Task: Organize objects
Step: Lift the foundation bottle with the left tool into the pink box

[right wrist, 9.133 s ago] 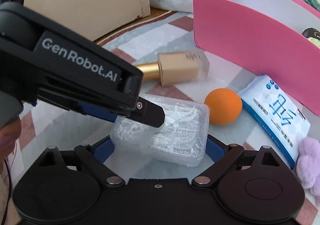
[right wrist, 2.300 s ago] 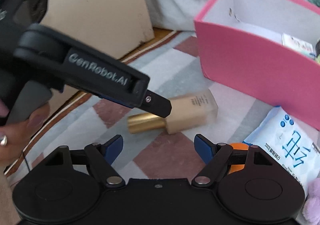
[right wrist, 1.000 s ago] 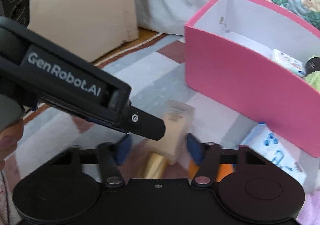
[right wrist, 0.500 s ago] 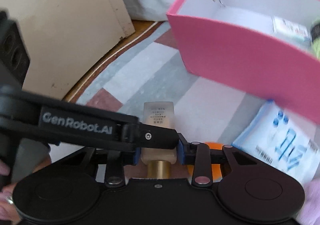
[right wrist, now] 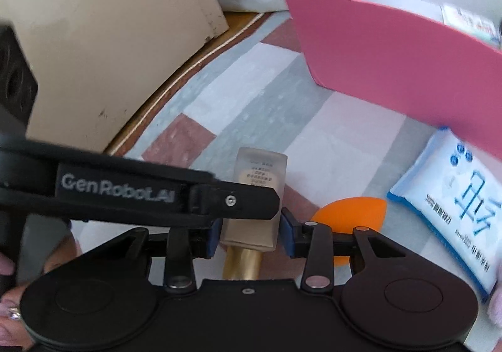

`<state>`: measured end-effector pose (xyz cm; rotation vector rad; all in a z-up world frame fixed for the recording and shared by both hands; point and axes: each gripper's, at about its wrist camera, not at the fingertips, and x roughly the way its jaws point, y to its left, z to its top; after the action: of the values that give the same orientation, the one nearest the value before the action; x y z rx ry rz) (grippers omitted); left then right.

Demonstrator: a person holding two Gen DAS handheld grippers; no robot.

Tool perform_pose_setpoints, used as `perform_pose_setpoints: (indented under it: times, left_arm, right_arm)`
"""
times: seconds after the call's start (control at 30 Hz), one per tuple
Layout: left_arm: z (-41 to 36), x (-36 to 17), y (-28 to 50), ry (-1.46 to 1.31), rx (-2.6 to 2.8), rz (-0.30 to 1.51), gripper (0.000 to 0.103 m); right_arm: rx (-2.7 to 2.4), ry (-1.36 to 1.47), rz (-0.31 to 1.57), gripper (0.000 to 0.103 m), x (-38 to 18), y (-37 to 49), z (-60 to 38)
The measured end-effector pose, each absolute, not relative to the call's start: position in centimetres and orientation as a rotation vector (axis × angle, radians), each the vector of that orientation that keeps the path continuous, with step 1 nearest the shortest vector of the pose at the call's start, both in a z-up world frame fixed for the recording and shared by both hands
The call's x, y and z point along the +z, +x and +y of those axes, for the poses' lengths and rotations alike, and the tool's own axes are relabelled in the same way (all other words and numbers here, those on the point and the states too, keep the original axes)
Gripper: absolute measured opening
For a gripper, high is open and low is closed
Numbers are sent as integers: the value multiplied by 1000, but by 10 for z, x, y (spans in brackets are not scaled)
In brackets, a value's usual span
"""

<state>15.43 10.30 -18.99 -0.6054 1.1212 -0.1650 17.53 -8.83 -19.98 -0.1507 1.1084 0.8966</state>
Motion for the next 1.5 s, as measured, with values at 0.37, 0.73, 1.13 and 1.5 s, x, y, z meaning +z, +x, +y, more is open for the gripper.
perform_pose_setpoints:
  times: [0.37,0.73,1.13,1.5]
  left_arm:
    - [98,-145,120,-600,-202,1103,39]
    - [85,-74,86,-552,-207,1109,38]
    - [57,13,110,-401,-252,1045,38]
    - [39,57,178,-298,-262,952,39]
  right_arm:
    - [921,-135,1113,43,-160,154,-107]
    - [986,-115,1131,42,-101,131,-130]
    - [976,-87,1011,42,-27,147,-153]
    - [917,-77,879,41,8,200,-149]
